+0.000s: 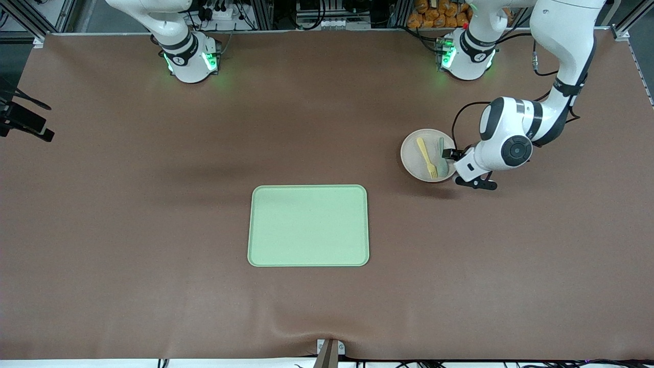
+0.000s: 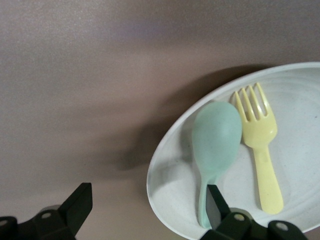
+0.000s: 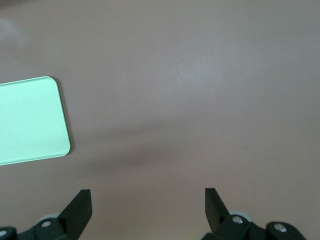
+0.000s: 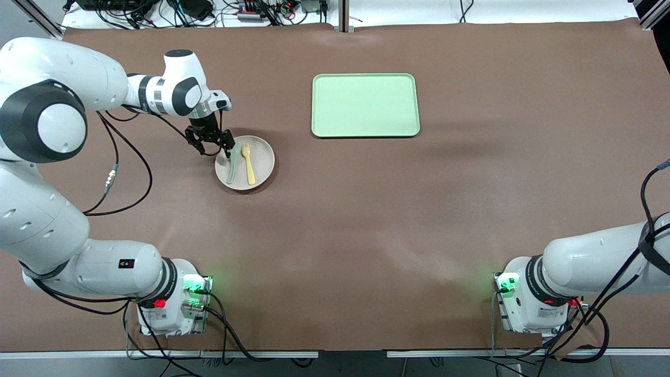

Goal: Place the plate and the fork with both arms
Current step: 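Lower the left gripper and close it on the plate rim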

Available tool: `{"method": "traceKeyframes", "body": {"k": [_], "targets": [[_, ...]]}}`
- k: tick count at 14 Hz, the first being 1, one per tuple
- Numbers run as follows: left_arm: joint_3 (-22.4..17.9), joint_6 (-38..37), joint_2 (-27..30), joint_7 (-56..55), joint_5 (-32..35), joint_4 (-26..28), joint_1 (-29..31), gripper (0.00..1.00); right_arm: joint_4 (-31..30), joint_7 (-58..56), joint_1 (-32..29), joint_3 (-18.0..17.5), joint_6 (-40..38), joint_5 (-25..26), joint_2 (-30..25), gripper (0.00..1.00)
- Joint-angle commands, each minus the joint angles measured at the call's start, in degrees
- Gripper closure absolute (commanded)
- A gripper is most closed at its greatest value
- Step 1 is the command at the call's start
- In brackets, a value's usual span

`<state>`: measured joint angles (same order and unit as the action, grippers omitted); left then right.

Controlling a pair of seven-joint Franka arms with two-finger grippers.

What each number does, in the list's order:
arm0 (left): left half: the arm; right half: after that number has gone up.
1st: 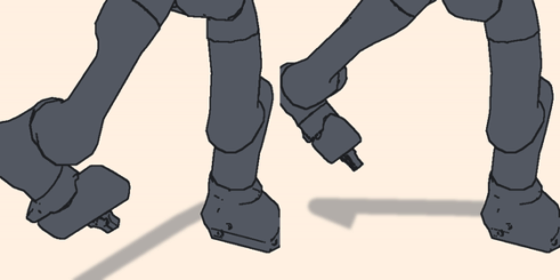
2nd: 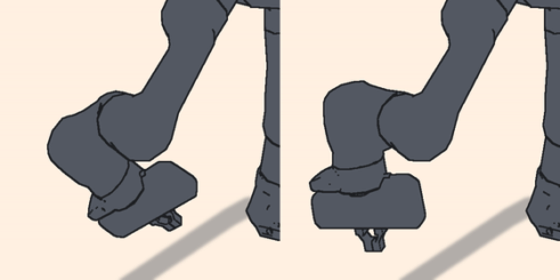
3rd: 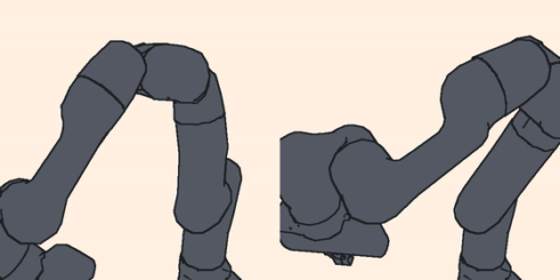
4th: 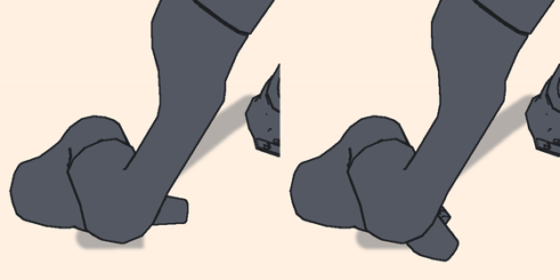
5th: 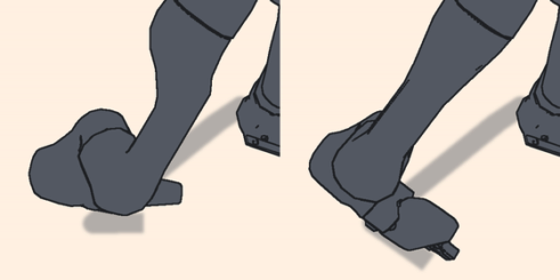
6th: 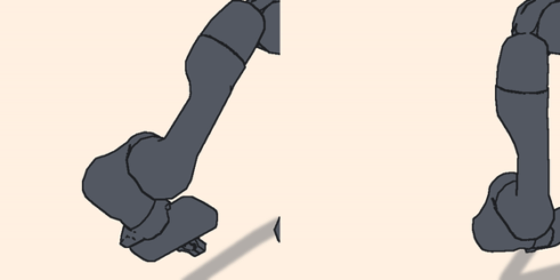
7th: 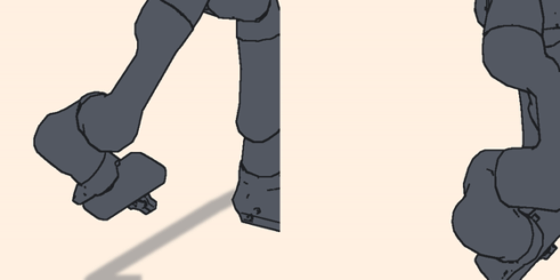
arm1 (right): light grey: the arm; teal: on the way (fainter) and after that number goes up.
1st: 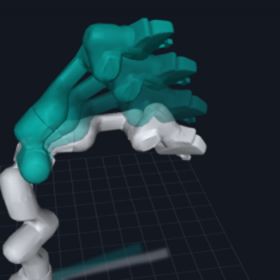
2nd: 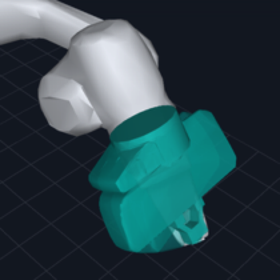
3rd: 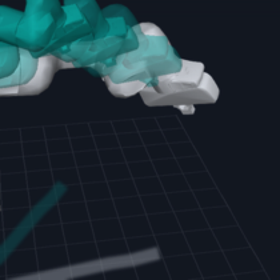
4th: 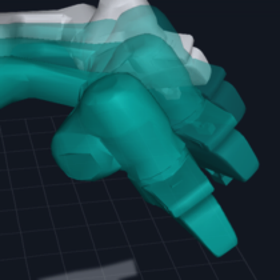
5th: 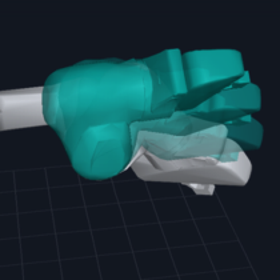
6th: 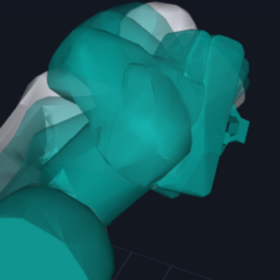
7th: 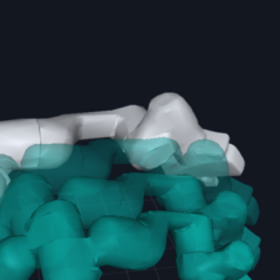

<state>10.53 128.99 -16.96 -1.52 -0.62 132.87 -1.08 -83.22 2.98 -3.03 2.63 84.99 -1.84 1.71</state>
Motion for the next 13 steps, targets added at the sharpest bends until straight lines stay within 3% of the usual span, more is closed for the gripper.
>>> {"method": "traceKeyframes", "body": {"k": [1,8,13], "targets": [[0.19,0.56,0.00,-1.21,0.62,0.63,0.02,0.00,-0.10,-0.43,-2.06,-0.87,-0.44,-1.32,-0.31,0.00],[0.19,0.56,-1.32,-1.21,0.62,1.07,0.02,0.00,-0.10,-0.43,-2.07,-0.87,-0.61,-1.50,-0.30,0.00],[0.19,1.26,-2.46,-1.21,0.62,0.55,-0.24,0.37,-0.10,-0.43,-1.98,-0.87,-0.70,-1.50,-0.30,0.00]]}}
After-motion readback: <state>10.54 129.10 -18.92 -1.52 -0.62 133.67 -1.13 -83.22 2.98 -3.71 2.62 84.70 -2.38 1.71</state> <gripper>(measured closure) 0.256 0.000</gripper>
